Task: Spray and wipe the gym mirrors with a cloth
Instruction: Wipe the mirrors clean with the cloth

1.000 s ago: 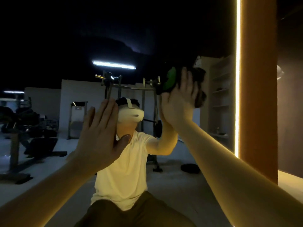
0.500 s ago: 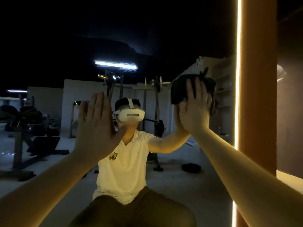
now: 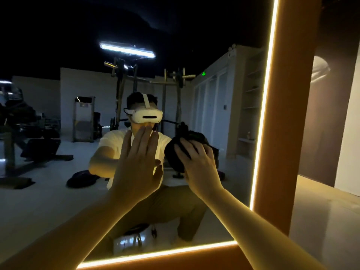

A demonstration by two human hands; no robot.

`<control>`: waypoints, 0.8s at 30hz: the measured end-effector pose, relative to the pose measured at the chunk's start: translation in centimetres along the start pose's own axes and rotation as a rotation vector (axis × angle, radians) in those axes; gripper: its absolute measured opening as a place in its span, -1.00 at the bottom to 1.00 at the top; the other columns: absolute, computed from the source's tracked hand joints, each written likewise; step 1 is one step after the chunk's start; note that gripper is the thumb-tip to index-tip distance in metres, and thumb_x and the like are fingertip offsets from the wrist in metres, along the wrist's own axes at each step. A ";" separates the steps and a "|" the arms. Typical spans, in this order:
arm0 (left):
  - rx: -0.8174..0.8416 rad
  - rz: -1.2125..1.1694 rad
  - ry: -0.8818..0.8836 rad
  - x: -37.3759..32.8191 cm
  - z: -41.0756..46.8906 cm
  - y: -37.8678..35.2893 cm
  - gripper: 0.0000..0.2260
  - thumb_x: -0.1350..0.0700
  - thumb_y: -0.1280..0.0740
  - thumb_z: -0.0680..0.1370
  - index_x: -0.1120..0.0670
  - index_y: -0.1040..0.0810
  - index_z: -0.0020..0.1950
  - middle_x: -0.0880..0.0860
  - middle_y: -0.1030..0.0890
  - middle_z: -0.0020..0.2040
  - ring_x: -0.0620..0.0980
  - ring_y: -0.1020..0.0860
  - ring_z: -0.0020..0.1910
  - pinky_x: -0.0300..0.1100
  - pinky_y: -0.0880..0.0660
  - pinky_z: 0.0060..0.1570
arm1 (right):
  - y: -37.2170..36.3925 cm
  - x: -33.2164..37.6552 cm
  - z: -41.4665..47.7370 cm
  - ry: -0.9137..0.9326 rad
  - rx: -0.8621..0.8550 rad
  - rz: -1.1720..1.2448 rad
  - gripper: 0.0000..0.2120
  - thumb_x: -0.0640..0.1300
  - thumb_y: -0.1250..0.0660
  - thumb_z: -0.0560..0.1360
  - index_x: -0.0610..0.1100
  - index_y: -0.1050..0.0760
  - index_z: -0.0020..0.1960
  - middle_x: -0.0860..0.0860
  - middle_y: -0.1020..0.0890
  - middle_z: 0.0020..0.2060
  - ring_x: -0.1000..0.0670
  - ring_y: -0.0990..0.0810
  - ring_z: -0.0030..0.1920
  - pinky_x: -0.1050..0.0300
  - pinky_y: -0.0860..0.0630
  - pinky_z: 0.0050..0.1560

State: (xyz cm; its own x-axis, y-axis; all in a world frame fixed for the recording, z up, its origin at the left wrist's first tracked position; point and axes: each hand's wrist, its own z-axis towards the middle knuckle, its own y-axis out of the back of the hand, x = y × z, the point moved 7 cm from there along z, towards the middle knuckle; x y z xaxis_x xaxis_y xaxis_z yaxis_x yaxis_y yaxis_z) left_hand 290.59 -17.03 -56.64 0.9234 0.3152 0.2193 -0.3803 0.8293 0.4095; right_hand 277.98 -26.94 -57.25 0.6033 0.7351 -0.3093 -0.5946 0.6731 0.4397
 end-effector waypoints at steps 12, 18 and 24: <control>0.309 -0.706 0.049 -8.2 -8.2 -2.2 -0.37 -0.28 -0.24 0.56 0.00 -0.35 0.56 0.03 -0.29 0.61 0.03 -0.23 0.61 0.12 -0.27 0.55 | 0.8 -3.6 -12.6 -0.779 0.588 0.947 -0.62 -0.46 -0.26 0.54 -0.06 -0.70 0.06 -0.05 -0.73 -0.08 0.00 -0.72 -0.08 0.19 -0.65 -0.13; 0.832 -1.251 0.185 -15.8 -15.3 -5.0 -0.35 -0.29 -0.52 0.44 -0.11 -0.49 0.47 -0.16 -0.61 0.32 -0.21 -0.60 0.24 -0.12 -0.58 0.26 | 2.2 -3.5 -21.7 -1.019 0.811 1.096 -0.71 -0.41 -0.35 0.55 -0.16 -0.60 0.21 -0.15 -0.69 0.08 -0.08 -0.70 0.04 0.16 -0.66 -0.09; 1.042 -1.421 0.273 -22.9 -20.3 -6.1 -0.95 0.20 -0.49 0.56 0.16 -0.67 -0.02 0.07 -0.72 -0.07 0.03 -0.70 -0.01 -0.15 -0.60 0.01 | 3.2 -3.3 -32.8 -1.282 0.950 1.290 -0.74 -0.17 -0.46 0.55 -0.17 -0.57 0.22 -0.13 -0.70 0.06 -0.09 -0.70 0.07 -0.02 -0.64 0.17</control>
State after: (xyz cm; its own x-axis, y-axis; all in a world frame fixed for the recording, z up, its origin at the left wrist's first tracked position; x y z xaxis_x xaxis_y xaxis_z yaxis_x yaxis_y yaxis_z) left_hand 272.86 -19.93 -82.08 0.4797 -0.1632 -0.8621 0.8663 -0.0675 0.4949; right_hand 256.60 -24.53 -82.50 0.3504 -0.0988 0.9314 -0.7431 -0.6346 0.2123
